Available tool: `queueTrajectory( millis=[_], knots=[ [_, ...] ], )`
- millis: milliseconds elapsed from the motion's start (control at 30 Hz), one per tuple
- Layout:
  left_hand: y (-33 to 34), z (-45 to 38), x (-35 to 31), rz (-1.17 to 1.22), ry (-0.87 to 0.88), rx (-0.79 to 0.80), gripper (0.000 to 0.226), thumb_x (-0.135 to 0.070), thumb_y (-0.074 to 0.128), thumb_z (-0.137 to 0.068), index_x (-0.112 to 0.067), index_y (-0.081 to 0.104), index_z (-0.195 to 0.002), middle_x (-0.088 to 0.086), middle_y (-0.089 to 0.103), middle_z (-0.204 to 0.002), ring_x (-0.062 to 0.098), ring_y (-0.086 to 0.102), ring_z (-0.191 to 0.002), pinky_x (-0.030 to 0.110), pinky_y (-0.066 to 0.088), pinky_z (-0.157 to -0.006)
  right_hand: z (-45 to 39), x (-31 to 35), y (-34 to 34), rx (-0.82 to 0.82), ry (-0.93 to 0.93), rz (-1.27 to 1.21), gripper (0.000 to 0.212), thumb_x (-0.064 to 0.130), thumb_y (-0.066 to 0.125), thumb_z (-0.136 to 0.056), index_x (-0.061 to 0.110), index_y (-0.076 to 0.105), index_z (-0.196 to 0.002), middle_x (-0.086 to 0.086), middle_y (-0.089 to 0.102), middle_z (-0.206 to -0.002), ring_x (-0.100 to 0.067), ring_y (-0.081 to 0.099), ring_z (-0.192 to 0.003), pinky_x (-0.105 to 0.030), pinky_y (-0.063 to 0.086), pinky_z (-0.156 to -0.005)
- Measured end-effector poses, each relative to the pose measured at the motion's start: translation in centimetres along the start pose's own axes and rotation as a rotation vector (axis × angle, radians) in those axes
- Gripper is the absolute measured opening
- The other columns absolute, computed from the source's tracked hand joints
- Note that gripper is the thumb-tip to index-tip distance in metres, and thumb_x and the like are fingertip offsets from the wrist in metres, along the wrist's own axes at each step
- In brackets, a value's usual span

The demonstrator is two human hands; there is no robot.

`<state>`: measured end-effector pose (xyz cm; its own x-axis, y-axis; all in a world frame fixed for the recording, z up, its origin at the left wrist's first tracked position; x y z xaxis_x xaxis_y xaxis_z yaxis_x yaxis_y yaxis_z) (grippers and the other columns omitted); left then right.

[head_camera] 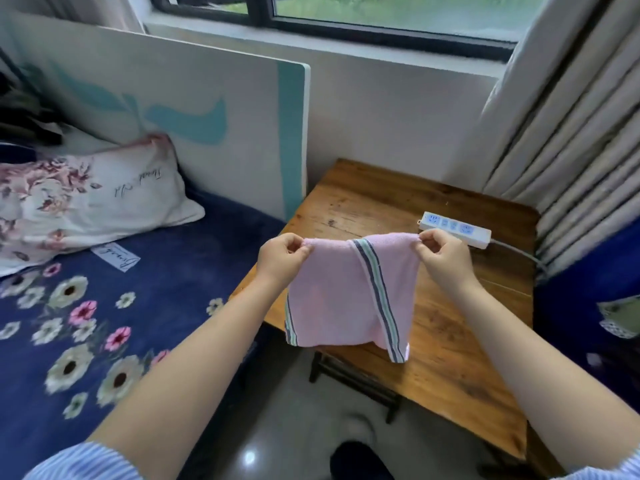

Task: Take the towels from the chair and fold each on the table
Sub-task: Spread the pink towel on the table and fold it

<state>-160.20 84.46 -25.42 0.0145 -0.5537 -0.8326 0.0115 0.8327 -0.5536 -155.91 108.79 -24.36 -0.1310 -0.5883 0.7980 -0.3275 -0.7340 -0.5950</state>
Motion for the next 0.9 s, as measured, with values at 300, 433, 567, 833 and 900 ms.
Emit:
queueTrajectory(
  millis=[300, 433, 567, 833, 900],
  knots=[
    [2.0, -6.3, 4.3, -0.171, -0.175, 0.193, 0.019, -0.020, 0.059, -0.089, -0.004, 0.067, -0.094, 0.009, 0.066, -0.098, 0.024, 0.060, -0.102, 0.032, 0.047, -0.084, -4.4, -3.4, 6.2, 0.072, 0.190, 0.072, 0.019, 0.010, 0.052, -0.090, 0.000, 0.063, -0.101, -0.016, 0.065, -0.098, -0.028, 0.057, -0.092, -0.032, 0.042, -0.077],
    [4.8, -10.7, 3.8, -0.265, -0.170, 0.298, 0.022, -0.020, 0.056, -0.091, -0.003, 0.065, -0.100, 0.008, 0.063, -0.098, 0.022, 0.057, -0.095, 0.028, 0.043, -0.074, -7.4, -6.5, 8.0, 0.095, 0.312, 0.167, 0.024, 0.013, 0.050, -0.091, 0.000, 0.061, -0.107, -0.017, 0.064, -0.109, -0.030, 0.057, -0.103, -0.032, 0.043, -0.082],
    [8.6, -11.7, 6.1, -0.483, -0.209, 0.486, 0.024, -0.011, 0.047, -0.093, -0.003, 0.061, -0.111, 0.013, 0.063, -0.116, 0.029, 0.056, -0.105, 0.033, 0.045, -0.084, -8.2, -10.1, 9.9, 0.199, 0.478, 0.256, 0.027, 0.010, 0.048, -0.090, -0.002, 0.058, -0.112, -0.021, 0.061, -0.115, -0.034, 0.054, -0.108, -0.033, 0.042, -0.086],
    [10.4, -11.3, 13.6, -0.507, -0.464, 0.593, 0.025, -0.011, 0.040, -0.094, -0.001, 0.056, -0.111, 0.018, 0.058, -0.121, 0.032, 0.054, -0.104, 0.035, 0.045, -0.085, -5.7, -11.9, 14.6, 0.108, 0.235, 0.702, 0.017, 0.001, 0.057, -0.078, 0.001, 0.064, -0.093, -0.020, 0.059, -0.091, -0.035, 0.051, -0.093, -0.042, 0.034, -0.086],
    [10.3, -11.6, 15.0, -0.493, -0.518, 0.569, 0.024, -0.014, 0.038, -0.097, -0.004, 0.057, -0.107, 0.017, 0.058, -0.122, 0.031, 0.054, -0.103, 0.033, 0.044, -0.083, -5.1, -11.1, 15.7, 0.006, 0.061, 0.774, 0.009, 0.012, 0.055, -0.072, 0.008, 0.064, -0.072, -0.012, 0.058, -0.072, -0.028, 0.047, -0.080, -0.035, 0.029, -0.076]
  ],
)
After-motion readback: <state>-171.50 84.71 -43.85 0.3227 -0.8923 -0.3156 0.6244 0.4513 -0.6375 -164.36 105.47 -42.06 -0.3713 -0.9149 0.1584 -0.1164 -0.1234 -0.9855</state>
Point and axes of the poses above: each hand's wrist, its own z-axis away from the middle knuckle, its own y-axis out of the palm, x = y × z, the point moved 3 cm from there along -z, towards the middle knuckle
